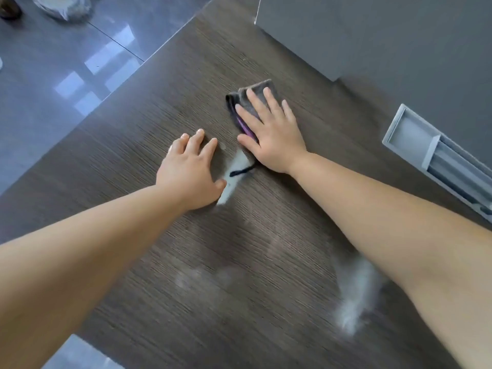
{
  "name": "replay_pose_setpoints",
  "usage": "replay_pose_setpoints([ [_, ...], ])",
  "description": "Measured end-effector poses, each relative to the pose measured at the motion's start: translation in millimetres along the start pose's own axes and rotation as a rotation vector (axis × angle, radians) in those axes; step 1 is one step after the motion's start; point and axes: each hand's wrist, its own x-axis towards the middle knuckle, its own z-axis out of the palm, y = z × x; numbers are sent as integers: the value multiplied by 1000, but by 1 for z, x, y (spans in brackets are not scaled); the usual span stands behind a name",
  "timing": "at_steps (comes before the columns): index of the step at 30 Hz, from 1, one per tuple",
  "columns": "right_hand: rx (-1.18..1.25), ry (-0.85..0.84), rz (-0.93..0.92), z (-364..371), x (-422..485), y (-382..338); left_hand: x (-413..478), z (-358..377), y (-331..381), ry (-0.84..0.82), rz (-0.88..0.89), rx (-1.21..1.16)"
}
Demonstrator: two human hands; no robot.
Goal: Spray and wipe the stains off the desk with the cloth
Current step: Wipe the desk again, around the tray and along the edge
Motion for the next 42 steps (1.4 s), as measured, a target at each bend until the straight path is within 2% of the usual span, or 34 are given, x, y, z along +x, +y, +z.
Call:
replay_pose_setpoints([
  [1,-9,-7,-183,-1,-7,11,0,-1,-3,5,4,-20],
  [2,-9,-13,-262,-3,-9,26,0,-2,-6,10,10,-41],
  [3,-8,-21,-225,-4,-6,39,-1,-3,-8,11,16,-58],
  [5,8,-12,105,-7,9,51,-3,-4,-9,6,22,-64],
  [7,33,57,450,-5,28,34,-3,-3,-8,0,18,-57],
  [8,38,78,540,-3,34,16,-3,-2,-7,-3,17,-58],
  [9,36,78,550,0,38,-4,-3,-1,-7,-4,17,-61],
  [10,29,70,480,4,37,-23,-3,-1,-7,-2,16,-65],
  [12,13,68,185,10,19,-46,-2,-3,-8,-4,32,-72],
  [14,-4,38,-180,8,-2,-33,0,-8,-12,-21,56,-113],
  [15,-9,10,-295,5,-8,-16,0,-11,-16,-25,59,-149],
  [16,-26,1,-320,3,-9,4,2,-14,-20,-25,63,-188],
  [17,-28,-7,-244,0,-9,20,2,-16,-22,-26,62,-225],
  [19,14,24,141,-2,0,32,2,-17,-24,-24,45,-280],
  [21,38,92,497,1,10,5,1,-15,-20,-12,24,-321],
  [22,35,101,561,5,9,-19,0,-13,-18,3,19,-343],
  [23,33,103,525,9,3,-42,-3,-11,-17,33,13,-359],
  [25,42,110,228,15,-27,-74,-9,-6,-15,127,6,-377],
  [27,26,121,-127,20,-66,-66,-18,-2,-13,198,-11,-372],
  [28,21,101,-227,19,-82,-50,-26,2,-11,208,-13,-356],
  [29,-7,98,-252,20,-92,-29,-32,6,-7,206,-8,-333],
  [30,-31,98,-190,19,-99,-9,-38,11,-3,199,6,-308],
  [31,-32,115,-49,16,-102,7,-45,15,4,191,23,-290],
  [34,43,153,605,13,-96,1,-60,28,26,176,50,-284],
  [35,56,142,714,14,-94,-19,-64,31,33,178,46,-289],
  [36,63,138,704,17,-97,-40,-67,35,41,187,38,-299],
  [37,69,154,583,20,-108,-58,-73,38,49,207,24,-314],
  [40,39,124,-126,27,-165,-57,-89,45,59,255,-42,-366],
  [41,32,103,-277,25,-180,-36,-95,48,59,259,-51,-359],
  [42,14,108,-301,26,-190,-13,-101,51,58,251,-51,-341],
])
